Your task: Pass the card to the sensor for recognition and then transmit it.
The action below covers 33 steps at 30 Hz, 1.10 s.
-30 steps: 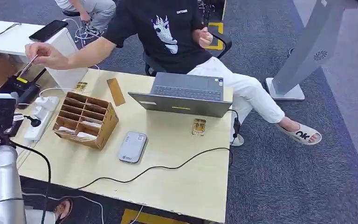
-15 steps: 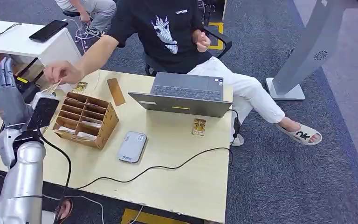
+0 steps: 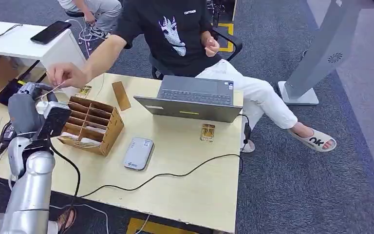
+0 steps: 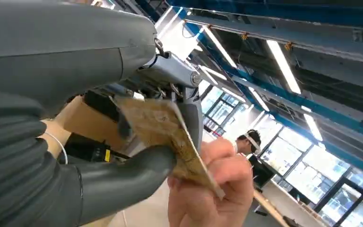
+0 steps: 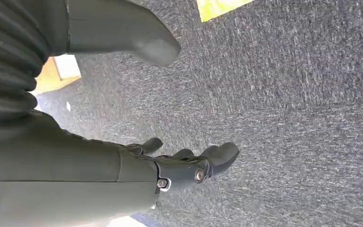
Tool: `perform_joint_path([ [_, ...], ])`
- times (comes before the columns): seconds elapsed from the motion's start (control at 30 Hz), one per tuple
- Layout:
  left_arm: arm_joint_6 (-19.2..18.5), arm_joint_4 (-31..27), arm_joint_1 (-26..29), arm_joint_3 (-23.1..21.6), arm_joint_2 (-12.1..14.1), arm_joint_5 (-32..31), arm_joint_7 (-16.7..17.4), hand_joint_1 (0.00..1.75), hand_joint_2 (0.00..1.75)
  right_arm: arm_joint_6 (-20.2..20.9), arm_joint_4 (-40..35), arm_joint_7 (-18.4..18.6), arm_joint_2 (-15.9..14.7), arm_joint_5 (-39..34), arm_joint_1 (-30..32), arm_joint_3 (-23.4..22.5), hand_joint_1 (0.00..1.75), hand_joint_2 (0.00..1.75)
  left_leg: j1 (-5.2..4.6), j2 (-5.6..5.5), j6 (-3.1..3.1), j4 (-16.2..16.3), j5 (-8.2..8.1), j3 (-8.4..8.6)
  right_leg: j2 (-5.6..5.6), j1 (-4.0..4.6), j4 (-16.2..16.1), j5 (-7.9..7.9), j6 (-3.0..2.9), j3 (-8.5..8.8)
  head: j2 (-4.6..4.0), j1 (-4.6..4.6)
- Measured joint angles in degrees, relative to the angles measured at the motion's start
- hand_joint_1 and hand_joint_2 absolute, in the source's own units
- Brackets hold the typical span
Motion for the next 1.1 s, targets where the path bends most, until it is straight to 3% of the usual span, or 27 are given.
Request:
perform_joint_path([
  [0.43, -1.58, -0.09, 0.41, -1.33, -0.57, 0.0, -0.79, 1.75, 1.75, 0.04, 0.0, -0.02, -0.04, 0.63, 0.04, 0.0, 0.0, 1.75, 0.0, -0.01, 0.0, 0.0, 0.0, -0.01, -0.02, 0.0, 0.0, 0.0, 0.0, 0.0, 0.0, 0.0],
  [0.63, -2.56, -0.09, 2.0, -4.48, -1.86, -4.31, -0.04, 1.75, 1.75, 0.53, 0.0, -0.07, -0.04, 1.22, 0.02, 0.0, 0.0, 1.75, -0.01, -0.02, 0.01, 0.0, 0.0, -0.04, -0.04, -0.01, -0.01, 0.0, 0.01, 0.0, 0.0, -0.02],
  [0.9, -2.6, -0.09, 2.64, -6.08, -2.89, -4.74, 0.2, 1.75, 1.75, 0.63, 0.0, -0.07, -0.04, 1.36, 0.04, 0.0, 0.0, 1.75, 0.0, -0.01, 0.01, 0.0, -0.01, -0.04, -0.04, 0.0, -0.01, 0.0, 0.01, -0.03, 0.02, 0.0],
  [1.1, -6.6, 0.18, 3.04, -9.06, -3.78, -9.32, 2.08, 1.75, 1.75, 1.14, 0.0, 0.0, -0.04, 1.73, 0.03, 0.0, 0.0, 1.75, -0.01, -0.02, 0.01, 0.0, -0.01, -0.06, -0.07, 0.0, -0.01, -0.01, 0.01, -0.04, 0.0, -0.02],
])
